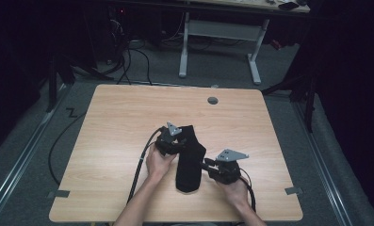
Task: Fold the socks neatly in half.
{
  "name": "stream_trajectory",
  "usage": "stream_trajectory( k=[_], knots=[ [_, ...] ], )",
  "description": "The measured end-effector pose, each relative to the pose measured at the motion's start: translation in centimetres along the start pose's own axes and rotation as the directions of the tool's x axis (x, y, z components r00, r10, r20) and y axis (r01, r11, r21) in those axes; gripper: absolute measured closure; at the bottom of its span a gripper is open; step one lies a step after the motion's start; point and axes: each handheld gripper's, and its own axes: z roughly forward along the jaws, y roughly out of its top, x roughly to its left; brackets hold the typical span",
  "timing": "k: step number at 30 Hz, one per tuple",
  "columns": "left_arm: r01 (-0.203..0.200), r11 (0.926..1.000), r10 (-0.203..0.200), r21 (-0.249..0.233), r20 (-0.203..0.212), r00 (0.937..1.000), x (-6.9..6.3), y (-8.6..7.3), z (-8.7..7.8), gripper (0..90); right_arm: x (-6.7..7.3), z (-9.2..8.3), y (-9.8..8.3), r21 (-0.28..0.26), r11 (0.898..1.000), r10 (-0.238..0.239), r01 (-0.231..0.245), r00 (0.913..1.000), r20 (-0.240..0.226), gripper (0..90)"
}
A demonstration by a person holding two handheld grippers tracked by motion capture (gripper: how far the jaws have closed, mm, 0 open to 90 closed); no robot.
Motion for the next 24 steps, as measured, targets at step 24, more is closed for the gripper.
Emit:
stream_trajectory(
  k=[24],
  knots=[
    [-0.061, 0.9979, 0.061, 0.019, 0.025, 0.9978, -4.0, -5.2, -3.4, 40.1, -2.7, 5.4, 1.7, 0.087, 0.988, 0.119, -0.128, 0.988, 0.098, 87.4]
  ],
)
